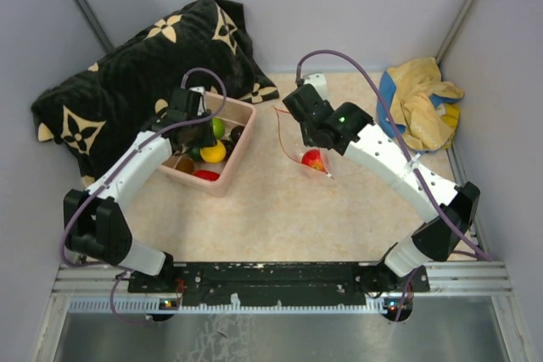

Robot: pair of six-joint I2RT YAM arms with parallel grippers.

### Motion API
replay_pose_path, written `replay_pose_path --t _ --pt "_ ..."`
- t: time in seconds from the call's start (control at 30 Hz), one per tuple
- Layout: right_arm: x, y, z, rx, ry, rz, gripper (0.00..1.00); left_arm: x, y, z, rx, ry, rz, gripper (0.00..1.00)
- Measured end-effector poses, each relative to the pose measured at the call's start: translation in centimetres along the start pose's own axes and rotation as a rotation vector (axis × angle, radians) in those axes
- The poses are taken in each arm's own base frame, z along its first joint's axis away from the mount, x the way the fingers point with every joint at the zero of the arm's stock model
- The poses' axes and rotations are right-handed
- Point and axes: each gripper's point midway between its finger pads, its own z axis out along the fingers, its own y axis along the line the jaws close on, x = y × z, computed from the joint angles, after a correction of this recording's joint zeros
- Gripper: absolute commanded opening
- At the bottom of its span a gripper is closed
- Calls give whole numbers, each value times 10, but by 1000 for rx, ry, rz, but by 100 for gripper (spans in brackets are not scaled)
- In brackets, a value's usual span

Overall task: Place the food in the zip-top bag and seal the zipper
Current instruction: Pick up the fake fruit from the bin, then place the fake fruit in the zipper food storage bag.

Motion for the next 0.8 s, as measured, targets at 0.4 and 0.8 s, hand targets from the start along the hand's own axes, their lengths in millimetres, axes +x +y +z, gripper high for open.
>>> replay_pose_path --t 0.4,0.8 --pt "0 0 0 1 -1 -3 0 -44 -1 -44 31 -252 -97 7" --pt "-2 7 3 -25 -1 3 0 -70 -45 -109 339 -420 -182 7"
